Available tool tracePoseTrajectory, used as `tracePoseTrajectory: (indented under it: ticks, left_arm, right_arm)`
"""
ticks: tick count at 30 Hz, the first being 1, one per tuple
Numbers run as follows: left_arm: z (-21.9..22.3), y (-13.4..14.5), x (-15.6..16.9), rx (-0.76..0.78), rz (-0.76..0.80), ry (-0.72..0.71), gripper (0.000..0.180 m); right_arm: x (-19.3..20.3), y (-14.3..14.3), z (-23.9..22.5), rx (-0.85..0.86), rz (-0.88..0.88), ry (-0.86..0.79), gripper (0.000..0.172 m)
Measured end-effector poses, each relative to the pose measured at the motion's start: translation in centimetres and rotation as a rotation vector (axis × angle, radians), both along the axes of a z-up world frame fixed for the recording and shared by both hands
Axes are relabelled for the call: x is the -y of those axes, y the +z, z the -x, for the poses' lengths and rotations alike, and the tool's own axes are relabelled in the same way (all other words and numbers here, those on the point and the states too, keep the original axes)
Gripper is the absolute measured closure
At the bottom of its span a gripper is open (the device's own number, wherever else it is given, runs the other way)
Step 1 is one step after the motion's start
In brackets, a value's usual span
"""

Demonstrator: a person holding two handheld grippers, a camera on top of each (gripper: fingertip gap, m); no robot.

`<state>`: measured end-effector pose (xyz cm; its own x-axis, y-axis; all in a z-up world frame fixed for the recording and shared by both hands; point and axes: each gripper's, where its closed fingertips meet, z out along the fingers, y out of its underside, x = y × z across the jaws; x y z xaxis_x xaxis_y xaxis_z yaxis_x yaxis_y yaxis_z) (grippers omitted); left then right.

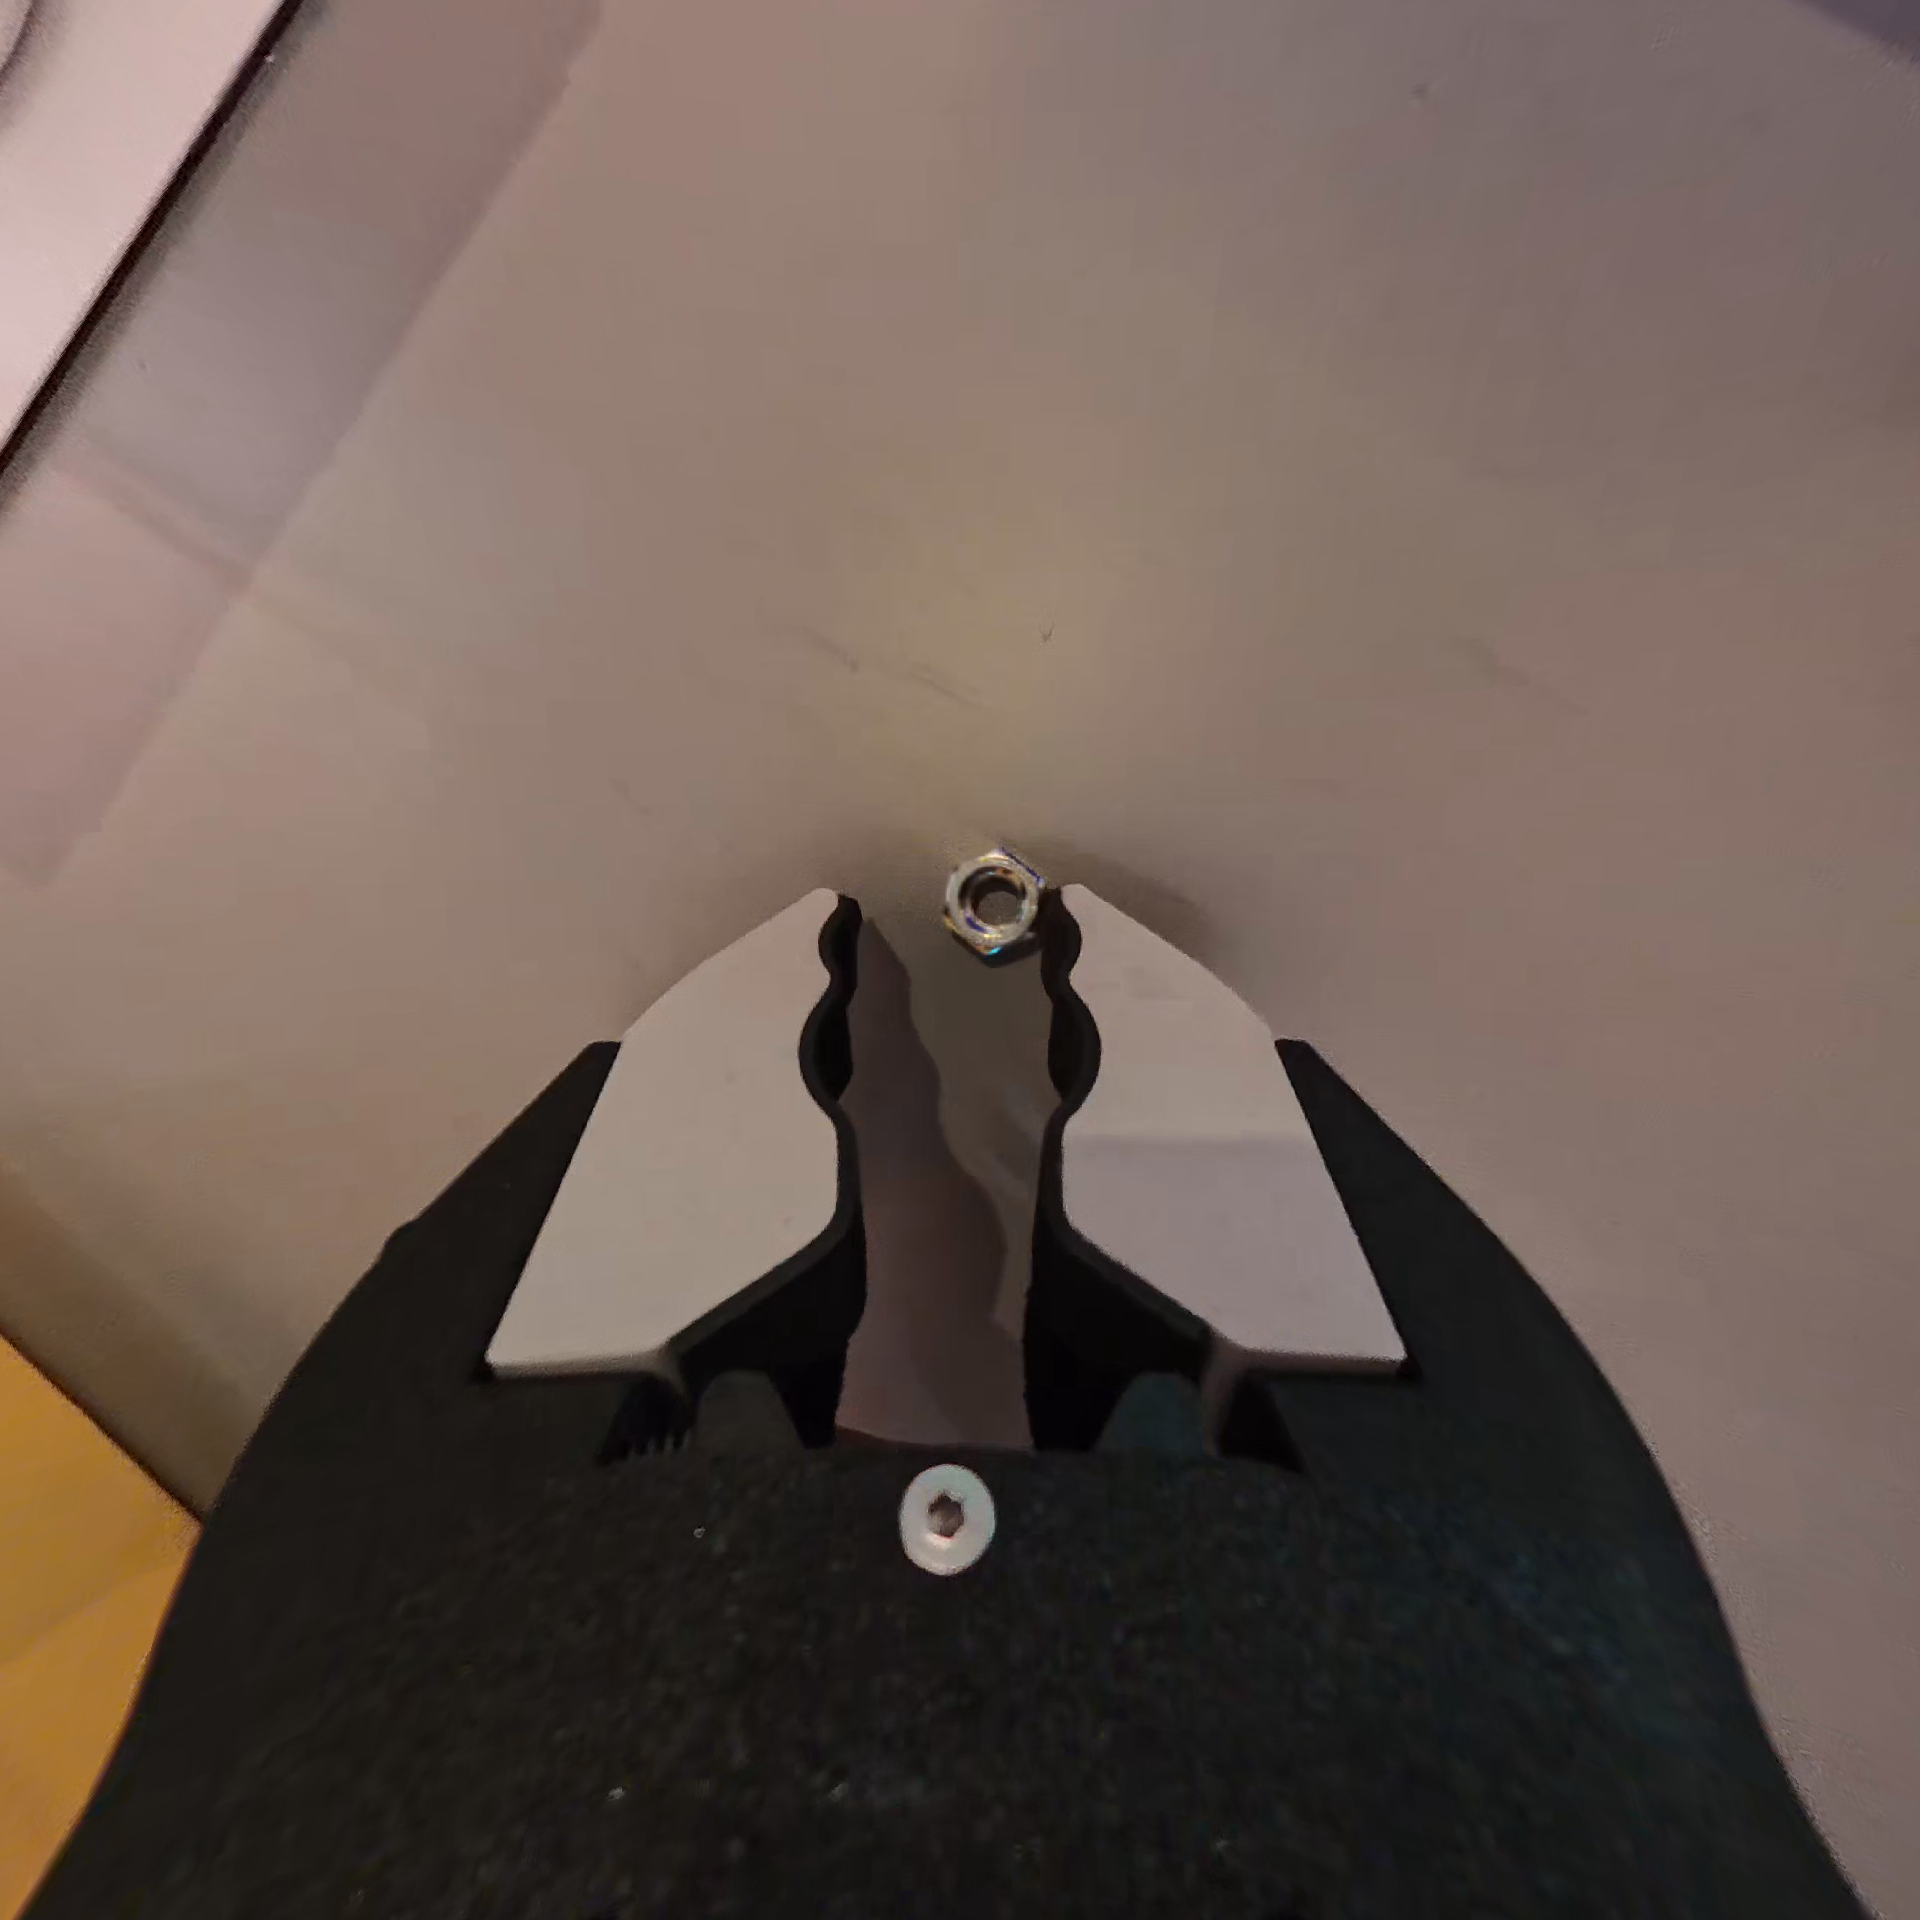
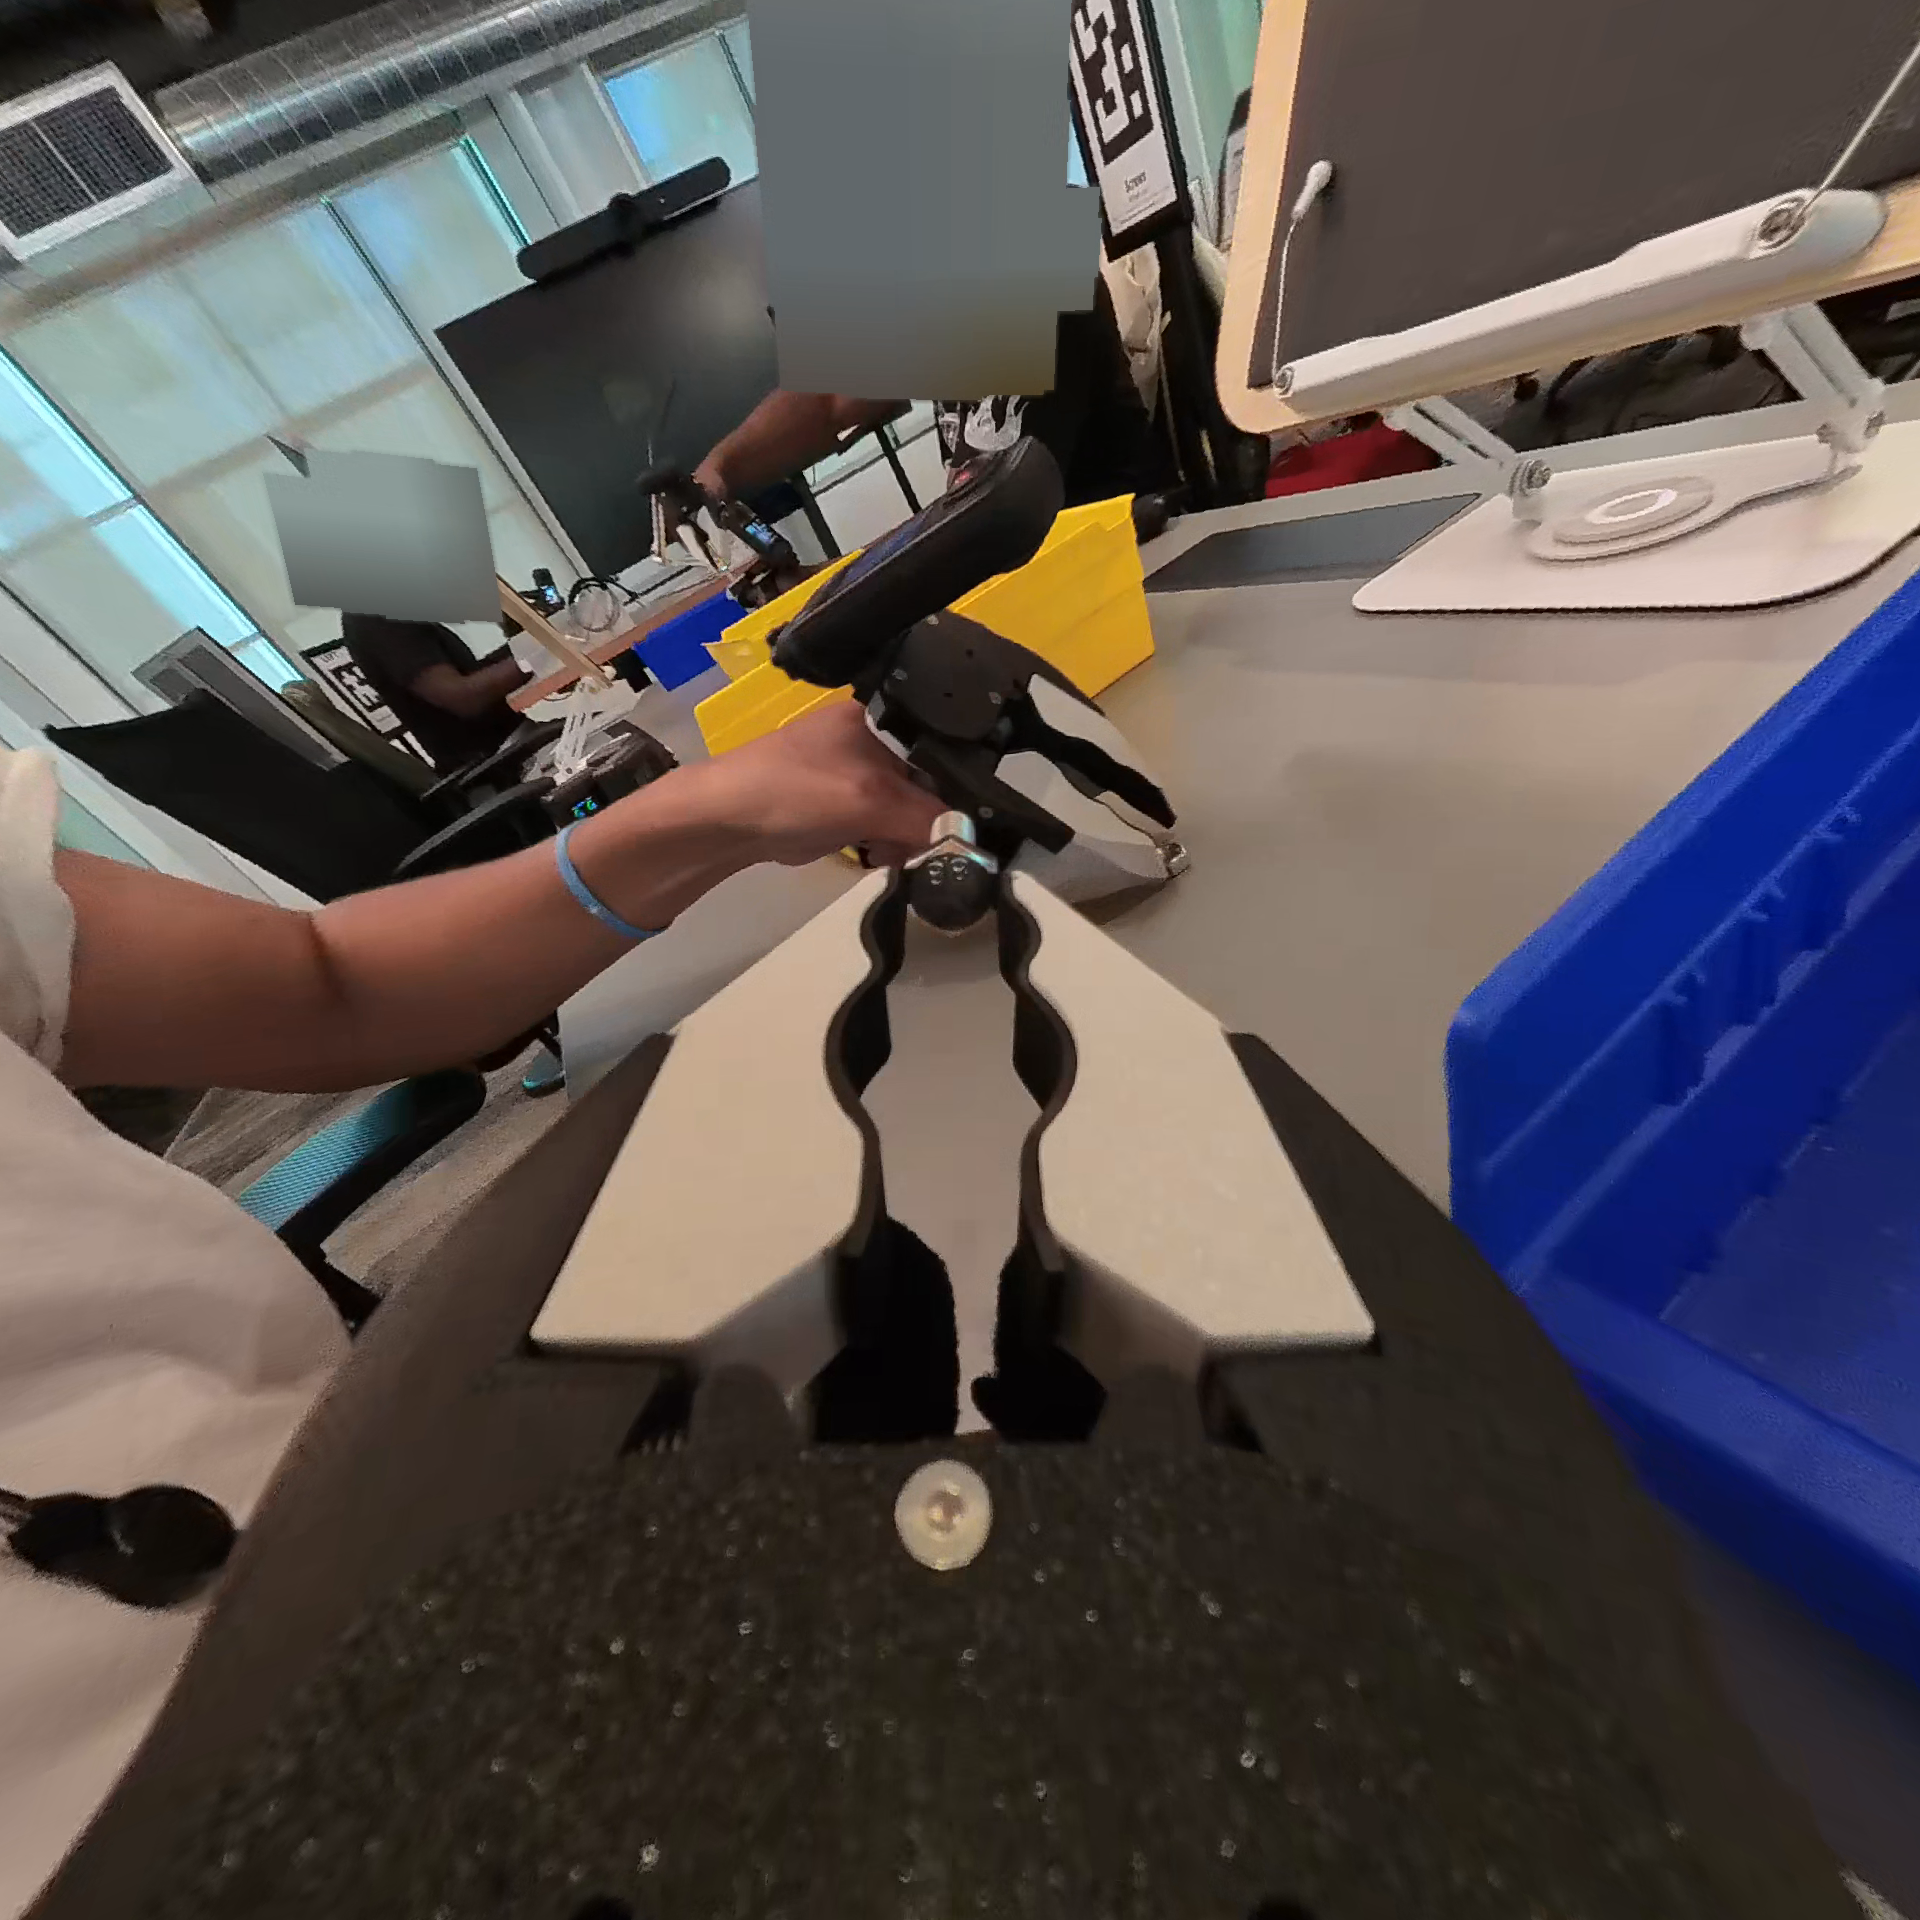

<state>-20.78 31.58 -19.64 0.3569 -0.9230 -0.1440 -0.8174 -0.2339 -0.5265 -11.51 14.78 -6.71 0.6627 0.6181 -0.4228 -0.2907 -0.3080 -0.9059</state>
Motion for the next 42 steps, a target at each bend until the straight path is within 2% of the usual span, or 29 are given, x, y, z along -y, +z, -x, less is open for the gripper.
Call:
tracePoseTrajectory:
  ticks: [3, 8, 9, 11, 13, 15, 18, 22, 25, 29, 38, 42]
  left_arm:
    - [-0.5, -0.2, 0.4, 0.009, 0.042, -0.049, 0.163]
    - [0.2, 0.3, 0.9, 0.017, 0.068, -0.052, 0.164]
    - [0.0, 1.1, 1.5, 0.080, 0.097, -0.053, 0.164]
    - [-1.3, 4.5, 4.5, 0.324, 0.248, -0.089, 0.164]
    - [-2.3, 9.7, 8.1, 0.669, 0.499, -0.127, 0.164]
    - [-1.9, 14.3, 10.7, 0.950, 0.757, -0.150, 0.164]
    - [-0.6, 17.6, 12.5, 1.125, 0.962, -0.182, 0.164]
    - [0.7, 19.8, 13.9, 1.205, 1.035, -0.217, 0.164]
    - [0.8, 19.9, 14.5, 1.193, 1.045, -0.220, 0.164]
    - [1.1, 20.2, 14.7, 1.228, 1.113, -0.203, 0.164]
    - [1.1, 20.5, 15.0, 1.234, 1.137, -0.215, 0.164]
    - [1.2, 20.7, 15.2, 1.224, 1.014, -0.250, 0.164]
  right_arm:
    - [0.0, -0.2, 0.2, 0.008, 0.005, 0.011, 0.155]
    - [-0.2, -0.2, 0.0, -0.008, 0.006, -0.001, 0.155]
    - [-0.4, -0.1, 0.0, -0.013, 0.001, -0.006, 0.155]
    - [-0.5, 0.4, 0.4, -0.009, -0.040, -0.007, 0.155]
    - [-0.5, 1.9, 1.5, 0.045, -0.158, -0.001, 0.155]
    - [-0.2, 3.8, 3.1, 0.119, -0.304, 0.013, 0.155]
    - [-0.1, 5.7, 5.0, 0.268, -0.477, -0.004, 0.155]
    - [0.0, 6.5, 7.2, 0.498, -0.649, -0.020, 0.155]
    - [0.0, 7.8, 8.0, 0.611, -0.774, -0.074, 0.155]
    - [-0.1, 7.7, 8.9, 0.727, -0.816, -0.045, 0.155]
    - [-0.2, 7.4, 9.0, 0.635, -0.755, -0.001, 0.155]
    - [-0.3, 7.2, 8.8, 0.482, -0.649, 0.051, 0.155]
